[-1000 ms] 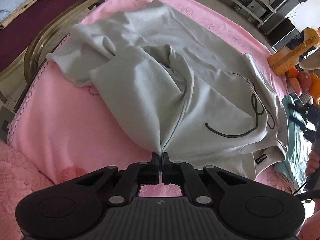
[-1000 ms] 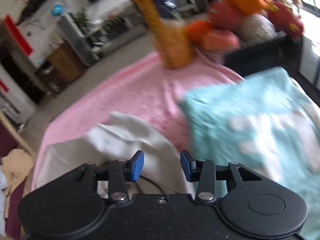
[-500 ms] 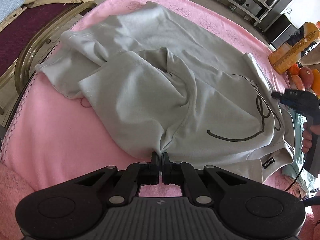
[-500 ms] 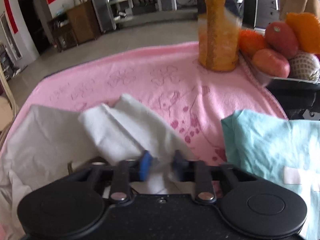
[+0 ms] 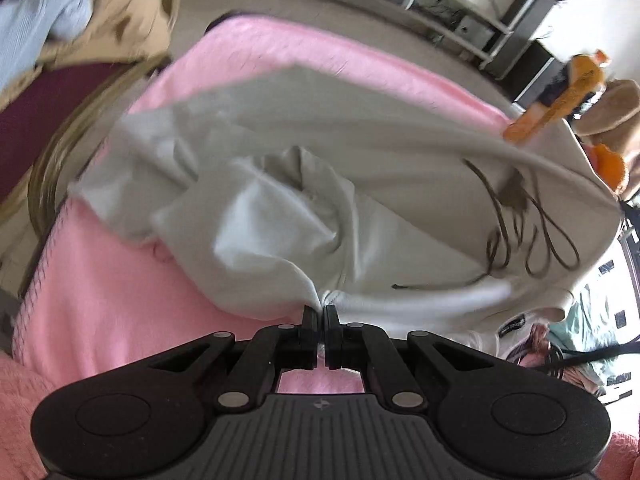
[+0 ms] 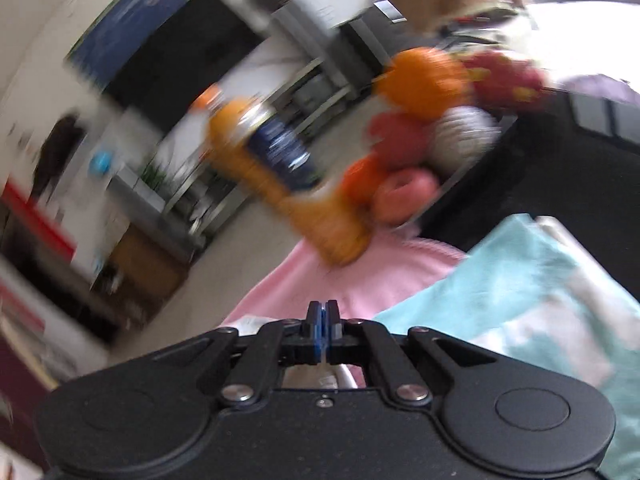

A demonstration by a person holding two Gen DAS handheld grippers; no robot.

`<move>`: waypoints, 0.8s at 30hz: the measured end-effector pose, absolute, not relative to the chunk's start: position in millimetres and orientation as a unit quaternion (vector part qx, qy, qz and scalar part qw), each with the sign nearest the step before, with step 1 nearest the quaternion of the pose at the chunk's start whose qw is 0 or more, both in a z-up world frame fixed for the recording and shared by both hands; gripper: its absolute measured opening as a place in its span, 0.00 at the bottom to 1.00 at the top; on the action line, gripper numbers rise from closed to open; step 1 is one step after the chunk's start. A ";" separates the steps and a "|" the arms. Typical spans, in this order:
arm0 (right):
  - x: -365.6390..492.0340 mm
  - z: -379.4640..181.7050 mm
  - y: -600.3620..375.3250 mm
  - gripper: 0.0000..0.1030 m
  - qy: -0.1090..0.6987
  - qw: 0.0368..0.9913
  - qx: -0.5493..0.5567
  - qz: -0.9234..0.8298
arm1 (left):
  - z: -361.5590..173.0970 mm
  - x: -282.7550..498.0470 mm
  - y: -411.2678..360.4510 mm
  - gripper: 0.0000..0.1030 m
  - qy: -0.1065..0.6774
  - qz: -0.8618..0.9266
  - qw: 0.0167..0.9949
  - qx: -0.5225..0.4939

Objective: Fold clothes

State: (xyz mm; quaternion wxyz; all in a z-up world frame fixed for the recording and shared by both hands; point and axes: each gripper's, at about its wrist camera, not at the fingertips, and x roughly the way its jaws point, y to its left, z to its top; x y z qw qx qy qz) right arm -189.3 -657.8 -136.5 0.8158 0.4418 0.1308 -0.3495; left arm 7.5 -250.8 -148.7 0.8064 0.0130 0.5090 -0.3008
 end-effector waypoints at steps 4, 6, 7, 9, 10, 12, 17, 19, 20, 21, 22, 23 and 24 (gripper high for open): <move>-197.8 -172.9 -683.7 0.08 0.178 0.774 0.480 -0.372 | -152.1 5.9 -258.4 0.02 0.508 -0.295 0.809 0.026; -205.4 -185.5 -689.8 0.29 0.194 0.753 0.498 -0.384 | -154.3 5.2 -255.8 0.02 0.511 -0.291 0.808 0.026; -210.6 -184.7 -689.3 0.31 0.191 0.754 0.498 -0.384 | -154.7 4.9 -254.6 0.02 0.512 -0.289 0.809 0.026; -221.2 -177.5 -686.1 0.43 0.187 0.766 0.485 -0.378 | -153.0 4.0 -253.1 0.02 0.509 -0.290 0.810 0.029; -226.5 -178.0 -684.3 0.45 0.192 0.769 0.487 -0.368 | -153.7 3.0 -253.1 0.02 0.510 -0.291 0.809 0.028; -236.9 -179.2 -680.8 0.42 0.202 0.774 0.491 -0.347 | -155.1 1.2 -253.2 0.02 0.511 -0.292 0.808 0.026; -228.8 -199.6 -675.2 0.31 0.253 0.781 0.492 -0.290 | -160.7 -1.5 -248.6 0.02 0.525 -0.288 0.801 0.021; -223.6 -201.0 -673.5 0.33 0.251 0.786 0.488 -0.285 | -163.0 -1.9 -246.1 0.02 0.531 -0.284 0.798 0.016; -219.9 -200.9 -674.1 0.38 0.246 0.792 0.484 -0.278 | -163.3 -2.1 -245.8 0.02 0.531 -0.284 0.798 0.016; -216.2 -200.9 -674.6 0.41 0.242 0.799 0.480 -0.272 | -163.2 -2.2 -245.9 0.02 0.530 -0.283 0.799 0.017; -211.6 -202.7 -676.3 0.42 0.246 0.802 0.475 -0.267 | -163.2 -2.3 -245.9 0.02 0.529 -0.283 0.800 0.017; -207.6 -204.7 -676.8 0.42 0.253 0.804 0.469 -0.265 | -163.4 -2.4 -245.7 0.02 0.529 -0.283 0.800 0.016; -206.4 -205.7 -676.2 0.42 0.256 0.806 0.465 -0.263 | -163.7 -2.4 -245.4 0.02 0.528 -0.283 0.801 0.016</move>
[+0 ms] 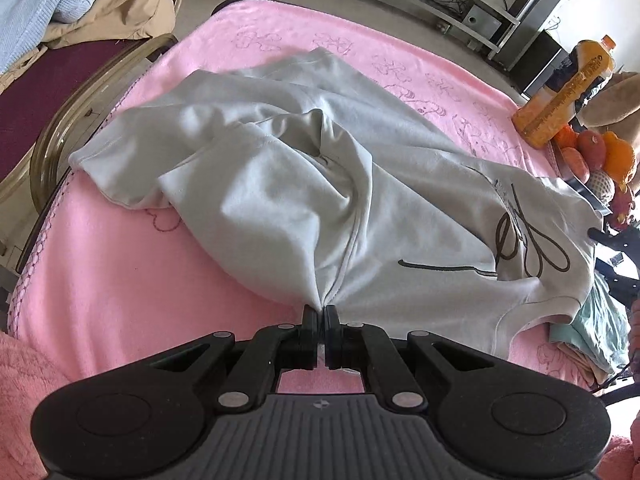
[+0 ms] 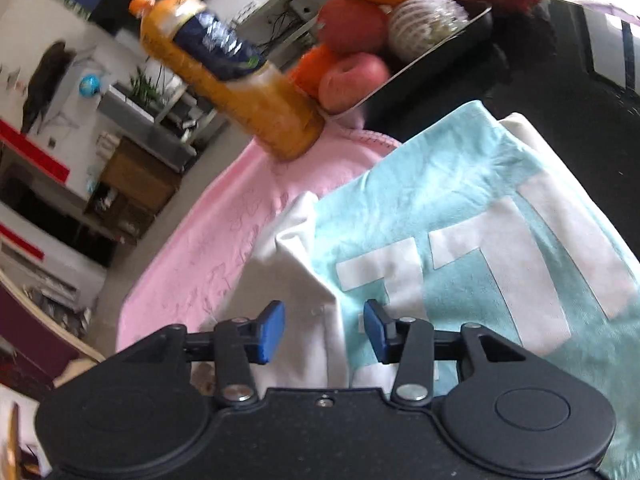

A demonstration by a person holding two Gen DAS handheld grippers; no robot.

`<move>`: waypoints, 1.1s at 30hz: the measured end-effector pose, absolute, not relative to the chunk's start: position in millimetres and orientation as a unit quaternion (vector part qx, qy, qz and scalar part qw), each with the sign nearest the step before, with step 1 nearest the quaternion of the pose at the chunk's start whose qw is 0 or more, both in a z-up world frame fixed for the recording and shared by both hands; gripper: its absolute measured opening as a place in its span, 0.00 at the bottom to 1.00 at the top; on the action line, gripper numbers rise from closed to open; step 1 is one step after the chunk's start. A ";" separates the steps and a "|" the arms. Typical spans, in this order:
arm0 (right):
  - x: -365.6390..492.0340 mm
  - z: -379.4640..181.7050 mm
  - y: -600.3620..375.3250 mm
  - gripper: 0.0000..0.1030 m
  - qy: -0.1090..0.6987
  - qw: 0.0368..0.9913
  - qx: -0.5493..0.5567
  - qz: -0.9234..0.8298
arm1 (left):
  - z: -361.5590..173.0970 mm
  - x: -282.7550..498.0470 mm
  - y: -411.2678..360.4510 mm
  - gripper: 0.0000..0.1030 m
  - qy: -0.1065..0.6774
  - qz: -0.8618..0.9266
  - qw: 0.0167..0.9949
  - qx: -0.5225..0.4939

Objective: Fold clothes

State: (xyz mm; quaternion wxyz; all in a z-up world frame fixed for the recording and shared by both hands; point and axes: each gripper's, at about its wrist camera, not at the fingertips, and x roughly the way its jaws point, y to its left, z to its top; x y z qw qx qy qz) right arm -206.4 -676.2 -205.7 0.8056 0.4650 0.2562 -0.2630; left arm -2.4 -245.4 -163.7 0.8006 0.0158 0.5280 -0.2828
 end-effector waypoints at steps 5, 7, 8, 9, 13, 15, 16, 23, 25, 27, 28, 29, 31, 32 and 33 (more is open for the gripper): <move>-215.0 -212.6 -679.4 0.13 0.263 0.788 0.505 -0.233 | -169.3 -3.1 -244.7 0.02 0.530 -0.282 0.800 0.017; -216.7 -214.3 -676.0 0.05 0.265 0.781 0.518 -0.225 | -170.6 -2.9 -244.4 0.02 0.530 -0.282 0.800 0.015; -218.1 -209.3 -671.0 0.03 0.260 0.784 0.513 -0.232 | -170.6 -2.9 -244.1 0.02 0.530 -0.283 0.800 0.014; -219.4 -204.2 -666.0 0.03 0.256 0.788 0.507 -0.239 | -169.6 -3.0 -243.2 0.02 0.528 -0.284 0.800 0.013; -252.0 -178.3 -652.8 0.03 0.159 0.759 0.569 -0.273 | -161.5 -1.8 -236.4 0.02 0.524 -0.296 0.799 -0.002; -267.8 -181.4 -649.0 0.03 0.144 0.738 0.590 -0.293 | -160.2 0.8 -232.9 0.02 0.525 -0.300 0.796 -0.014; -272.4 -185.4 -648.0 0.03 0.149 0.732 0.592 -0.303 | -161.6 2.0 -232.9 0.02 0.528 -0.298 0.795 -0.015; -264.1 -211.7 -654.8 0.03 0.198 0.703 0.593 -0.340 | -171.4 6.6 -226.1 0.15 0.555 -0.282 0.782 -0.035; -263.5 -210.7 -653.2 0.03 0.198 0.706 0.588 -0.341 | -170.9 8.0 -220.5 0.32 0.563 -0.276 0.778 -0.048; -261.9 -211.0 -652.9 0.03 0.200 0.707 0.586 -0.342 | -170.4 7.1 -212.8 0.31 0.568 -0.267 0.776 -0.064; -261.1 -211.2 -652.8 0.04 0.202 0.707 0.585 -0.342 | -171.4 6.7 -209.6 0.32 0.571 -0.258 0.776 -0.069; -261.8 -211.4 -652.5 0.04 0.201 0.707 0.586 -0.341 | -172.3 6.2 -206.4 0.33 0.574 -0.249 0.777 -0.074; -261.2 -211.0 -653.9 0.04 0.201 0.708 0.586 -0.338 | -176.6 6.4 -200.8 0.34 0.582 -0.236 0.773 -0.087; -260.9 -210.8 -654.6 0.04 0.201 0.708 0.586 -0.337 | -180.3 6.4 -200.4 0.34 0.590 -0.236 0.766 -0.094; -260.4 -211.0 -654.7 0.04 0.202 0.709 0.586 -0.337 | -185.1 6.0 -202.0 0.34 0.599 -0.239 0.758 -0.101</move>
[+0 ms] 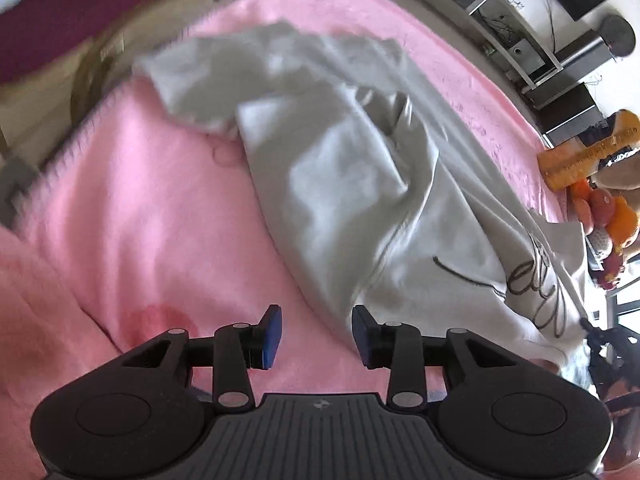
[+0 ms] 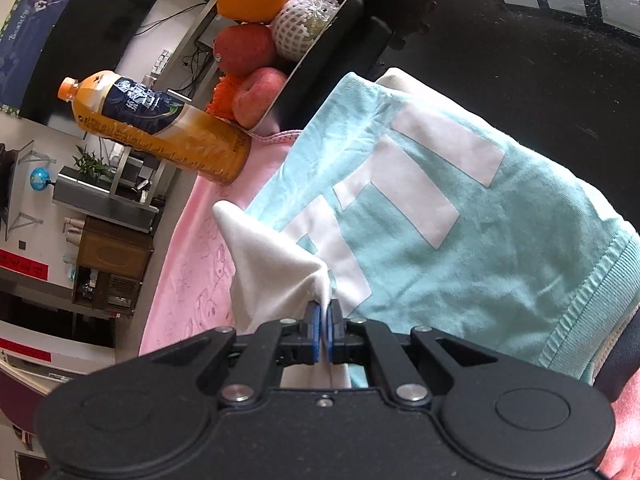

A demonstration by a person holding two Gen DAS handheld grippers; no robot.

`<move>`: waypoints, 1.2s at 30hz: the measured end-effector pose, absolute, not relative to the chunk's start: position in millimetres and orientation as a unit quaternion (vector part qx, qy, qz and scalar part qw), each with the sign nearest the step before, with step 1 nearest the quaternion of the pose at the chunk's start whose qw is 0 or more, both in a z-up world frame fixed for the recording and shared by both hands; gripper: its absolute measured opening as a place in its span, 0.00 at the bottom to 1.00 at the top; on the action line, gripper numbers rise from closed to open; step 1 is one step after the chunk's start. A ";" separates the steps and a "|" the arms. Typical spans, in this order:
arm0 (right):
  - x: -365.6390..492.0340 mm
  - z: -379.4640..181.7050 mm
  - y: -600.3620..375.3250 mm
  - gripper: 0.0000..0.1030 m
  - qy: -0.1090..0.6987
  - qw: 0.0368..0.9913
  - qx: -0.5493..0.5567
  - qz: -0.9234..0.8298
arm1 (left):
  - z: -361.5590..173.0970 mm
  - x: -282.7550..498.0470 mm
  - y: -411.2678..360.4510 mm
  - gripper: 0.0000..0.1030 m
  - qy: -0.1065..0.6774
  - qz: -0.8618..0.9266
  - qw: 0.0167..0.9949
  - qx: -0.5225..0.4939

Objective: Fold clothes

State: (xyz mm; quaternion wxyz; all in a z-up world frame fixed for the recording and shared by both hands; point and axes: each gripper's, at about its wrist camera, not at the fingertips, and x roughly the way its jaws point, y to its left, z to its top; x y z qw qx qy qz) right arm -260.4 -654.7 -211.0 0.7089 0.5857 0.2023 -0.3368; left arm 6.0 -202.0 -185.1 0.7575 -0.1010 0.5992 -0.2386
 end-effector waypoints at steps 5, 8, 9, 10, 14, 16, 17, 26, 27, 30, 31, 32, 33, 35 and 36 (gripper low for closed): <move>-257.3 -208.4 -652.9 0.04 0.209 0.719 0.571 -0.337 | -195.5 5.7 -222.5 0.34 0.610 -0.252 0.742 -0.112; -256.8 -208.1 -652.6 0.04 0.209 0.721 0.569 -0.336 | -202.3 6.0 -230.4 0.35 0.628 -0.250 0.727 -0.120; -256.8 -208.1 -652.7 0.04 0.209 0.721 0.569 -0.335 | -201.4 4.0 -229.8 0.37 0.628 -0.247 0.728 -0.119; -257.0 -208.2 -653.0 0.04 0.209 0.721 0.570 -0.334 | -200.0 2.8 -228.3 0.37 0.630 -0.245 0.726 -0.122; -256.5 -208.1 -653.2 0.04 0.207 0.723 0.571 -0.330 | -202.0 3.8 -224.2 0.42 0.643 -0.228 0.715 -0.153; -255.6 -207.6 -652.8 0.04 0.207 0.725 0.569 -0.329 | -205.6 8.5 -228.0 0.42 0.636 -0.232 0.719 -0.158; -255.2 -207.0 -652.4 0.04 0.207 0.727 0.566 -0.329 | -206.9 10.6 -229.6 0.45 0.633 -0.234 0.720 -0.159; -255.8 -206.8 -652.5 0.04 0.204 0.729 0.565 -0.328 | -175.9 8.5 -247.6 0.39 0.577 -0.294 0.750 -0.131; -255.8 -206.8 -652.4 0.04 0.204 0.729 0.564 -0.328 | -169.6 9.7 -257.7 0.39 0.567 -0.306 0.757 -0.113; -256.2 -207.9 -653.1 0.04 0.204 0.727 0.566 -0.330 | -159.8 20.0 -299.7 0.39 0.549 -0.329 0.766 -0.060; -256.4 -208.4 -653.4 0.04 0.204 0.726 0.568 -0.331 | -160.1 24.1 -312.9 0.40 0.549 -0.334 0.765 -0.046; -256.2 -208.8 -653.7 0.04 0.205 0.725 0.567 -0.332 | -160.3 28.5 -327.2 0.41 0.551 -0.341 0.760 -0.032; -256.1 -209.3 -654.1 0.05 0.206 0.725 0.567 -0.333 | -160.9 32.2 -339.3 0.42 0.555 -0.346 0.756 -0.017; -255.6 -210.5 -655.4 0.05 0.207 0.723 0.569 -0.333 | -159.4 36.6 -357.2 0.42 0.558 -0.349 0.753 0.015; -255.3 -211.1 -656.2 0.05 0.208 0.722 0.570 -0.333 | -157.5 37.9 -364.3 0.42 0.558 -0.351 0.752 0.030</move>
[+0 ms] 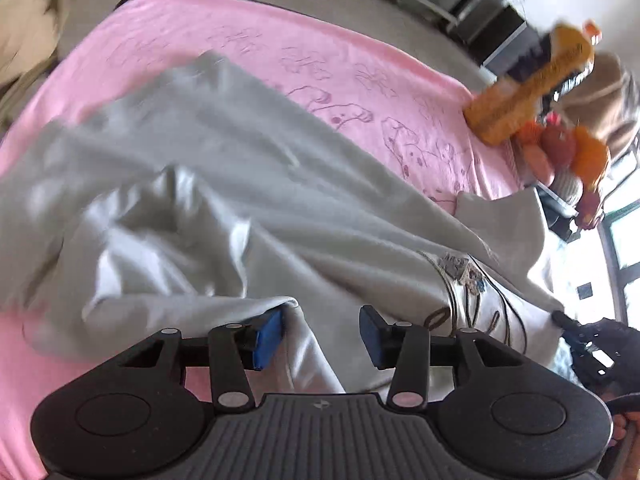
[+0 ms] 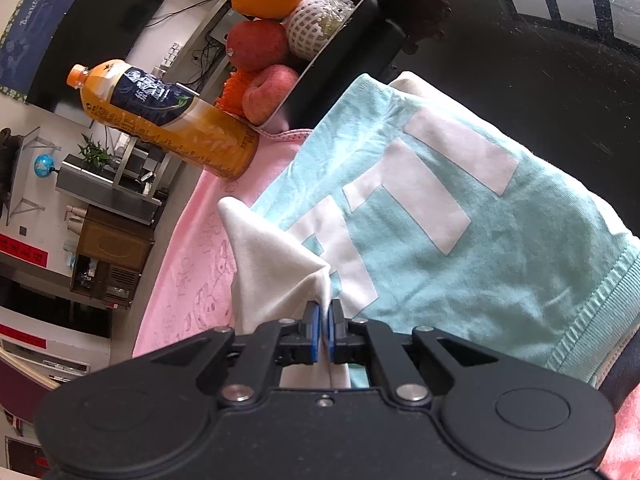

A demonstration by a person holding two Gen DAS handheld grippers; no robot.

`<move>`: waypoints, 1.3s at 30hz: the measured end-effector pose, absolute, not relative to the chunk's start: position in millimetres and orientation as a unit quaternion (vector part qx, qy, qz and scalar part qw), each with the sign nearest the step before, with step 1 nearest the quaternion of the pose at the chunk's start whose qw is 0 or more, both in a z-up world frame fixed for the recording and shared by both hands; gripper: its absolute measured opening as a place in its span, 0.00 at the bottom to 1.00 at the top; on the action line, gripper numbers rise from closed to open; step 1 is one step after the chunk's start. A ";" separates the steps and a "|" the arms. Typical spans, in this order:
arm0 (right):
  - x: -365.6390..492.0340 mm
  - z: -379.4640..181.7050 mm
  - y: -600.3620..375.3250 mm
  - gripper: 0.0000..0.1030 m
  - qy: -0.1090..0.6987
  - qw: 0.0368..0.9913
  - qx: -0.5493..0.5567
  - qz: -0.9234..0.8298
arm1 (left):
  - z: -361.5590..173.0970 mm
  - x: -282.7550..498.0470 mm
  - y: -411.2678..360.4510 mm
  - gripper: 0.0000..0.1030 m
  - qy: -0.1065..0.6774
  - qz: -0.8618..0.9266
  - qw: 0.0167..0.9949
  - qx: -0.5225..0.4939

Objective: Fold clothes

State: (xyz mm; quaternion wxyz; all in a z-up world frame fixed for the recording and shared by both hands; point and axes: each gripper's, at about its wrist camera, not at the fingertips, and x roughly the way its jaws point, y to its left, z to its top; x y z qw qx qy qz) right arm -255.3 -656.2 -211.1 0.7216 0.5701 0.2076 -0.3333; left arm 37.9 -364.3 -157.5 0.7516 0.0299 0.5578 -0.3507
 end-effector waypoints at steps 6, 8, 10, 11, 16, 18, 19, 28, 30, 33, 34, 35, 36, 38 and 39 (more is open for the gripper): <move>-255.7 -212.3 -657.2 0.06 0.210 0.718 0.575 -0.331 | -142.1 23.1 -327.0 0.48 0.528 -0.364 0.766 0.027; -255.8 -212.0 -656.8 0.06 0.210 0.719 0.575 -0.330 | -153.3 25.4 -305.8 0.47 0.546 -0.349 0.761 -0.023; -255.7 -211.7 -656.4 0.06 0.210 0.720 0.575 -0.328 | -167.9 29.5 -292.2 0.46 0.568 -0.336 0.748 -0.071; -255.7 -211.5 -656.1 0.06 0.210 0.720 0.574 -0.328 | -175.5 30.4 -288.6 0.45 0.577 -0.329 0.743 -0.085; -257.4 -212.0 -656.0 0.06 0.210 0.720 0.575 -0.326 | -198.1 22.9 -285.9 0.45 0.603 -0.316 0.724 -0.110; -257.4 -212.0 -656.4 0.07 0.209 0.719 0.576 -0.326 | -199.3 22.6 -288.3 0.43 0.600 -0.323 0.722 -0.121; -256.8 -211.8 -656.2 0.07 0.209 0.720 0.575 -0.326 | -198.4 23.8 -289.8 0.38 0.596 -0.326 0.723 -0.127; -255.0 -211.8 -656.1 0.07 0.213 0.722 0.572 -0.327 | -204.8 34.8 -294.1 0.04 0.611 -0.319 0.703 -0.176; -255.1 -211.9 -656.1 0.07 0.212 0.722 0.572 -0.327 | -205.8 35.4 -291.7 0.03 0.612 -0.310 0.704 -0.183; -256.5 -212.5 -656.6 0.07 0.210 0.720 0.575 -0.326 | -193.3 32.8 -281.6 0.00 0.599 -0.309 0.716 -0.183; -256.9 -212.4 -656.4 0.07 0.208 0.720 0.577 -0.325 | -184.9 30.7 -277.6 0.00 0.591 -0.313 0.721 -0.181; -257.4 -212.2 -656.2 0.07 0.206 0.720 0.578 -0.324 | -175.2 28.4 -273.0 0.00 0.580 -0.317 0.728 -0.179; -257.9 -212.0 -656.1 0.07 0.204 0.720 0.580 -0.323 | -163.8 25.0 -266.5 0.00 0.568 -0.322 0.737 -0.176; -259.7 -210.6 -654.5 0.06 0.195 0.720 0.582 -0.324 | -144.8 18.8 -250.7 0.00 0.542 -0.324 0.755 -0.173; -260.7 -209.8 -653.7 0.05 0.191 0.720 0.583 -0.324 | -135.6 15.5 -241.8 0.00 0.529 -0.324 0.765 -0.172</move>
